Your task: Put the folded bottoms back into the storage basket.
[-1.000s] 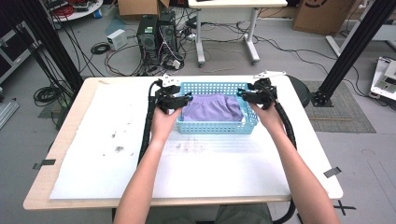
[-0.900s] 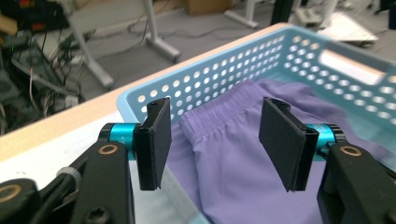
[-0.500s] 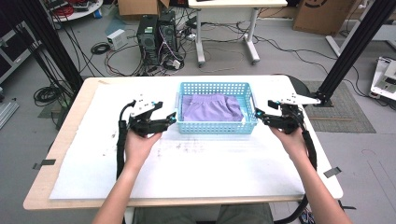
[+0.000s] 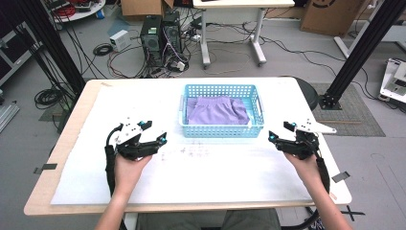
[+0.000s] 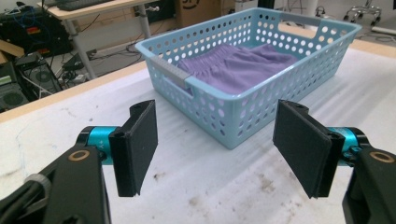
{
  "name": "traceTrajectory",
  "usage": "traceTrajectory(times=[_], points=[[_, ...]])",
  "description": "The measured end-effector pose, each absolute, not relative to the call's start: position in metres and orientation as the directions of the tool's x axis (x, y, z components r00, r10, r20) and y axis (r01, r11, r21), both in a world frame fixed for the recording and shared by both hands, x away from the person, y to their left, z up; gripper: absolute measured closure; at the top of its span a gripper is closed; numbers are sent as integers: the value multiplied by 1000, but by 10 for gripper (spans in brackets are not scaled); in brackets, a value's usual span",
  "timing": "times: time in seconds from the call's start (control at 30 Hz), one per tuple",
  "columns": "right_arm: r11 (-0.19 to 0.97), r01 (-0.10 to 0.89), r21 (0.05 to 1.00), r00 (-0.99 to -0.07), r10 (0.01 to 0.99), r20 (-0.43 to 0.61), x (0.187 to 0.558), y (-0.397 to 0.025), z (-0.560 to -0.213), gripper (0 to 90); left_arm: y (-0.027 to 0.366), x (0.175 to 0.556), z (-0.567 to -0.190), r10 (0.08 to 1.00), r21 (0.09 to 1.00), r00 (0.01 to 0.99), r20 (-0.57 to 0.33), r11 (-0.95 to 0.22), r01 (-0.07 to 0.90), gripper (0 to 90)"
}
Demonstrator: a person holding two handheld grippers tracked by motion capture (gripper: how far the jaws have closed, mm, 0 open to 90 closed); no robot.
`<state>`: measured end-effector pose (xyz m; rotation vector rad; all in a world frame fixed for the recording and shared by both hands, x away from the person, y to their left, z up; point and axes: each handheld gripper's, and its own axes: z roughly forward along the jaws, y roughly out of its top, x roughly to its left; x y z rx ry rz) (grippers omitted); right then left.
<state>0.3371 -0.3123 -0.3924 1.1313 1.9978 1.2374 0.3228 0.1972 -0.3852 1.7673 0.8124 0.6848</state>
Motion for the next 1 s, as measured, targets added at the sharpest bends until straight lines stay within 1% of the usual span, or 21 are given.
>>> traceTrajectory(times=[0.1, 0.37, 0.8, 1.0], points=[[219, 388, 895, -505, 863, 7, 339, -316, -399, 281, 200, 323, -388, 793, 944, 604, 83, -256, 207, 308], [223, 414, 883, -486, 874, 6, 345, -319, -411, 279, 208, 326, -395, 811, 938, 579, 78, -256, 232, 309], [214, 419, 882, -474, 881, 11, 346, -321, -411, 277, 210, 323, -396, 814, 940, 576, 77, -252, 231, 312], [230, 422, 877, -481, 876, 2, 346, -318, -414, 273, 209, 323, -397, 814, 941, 576, 74, -248, 230, 312]])
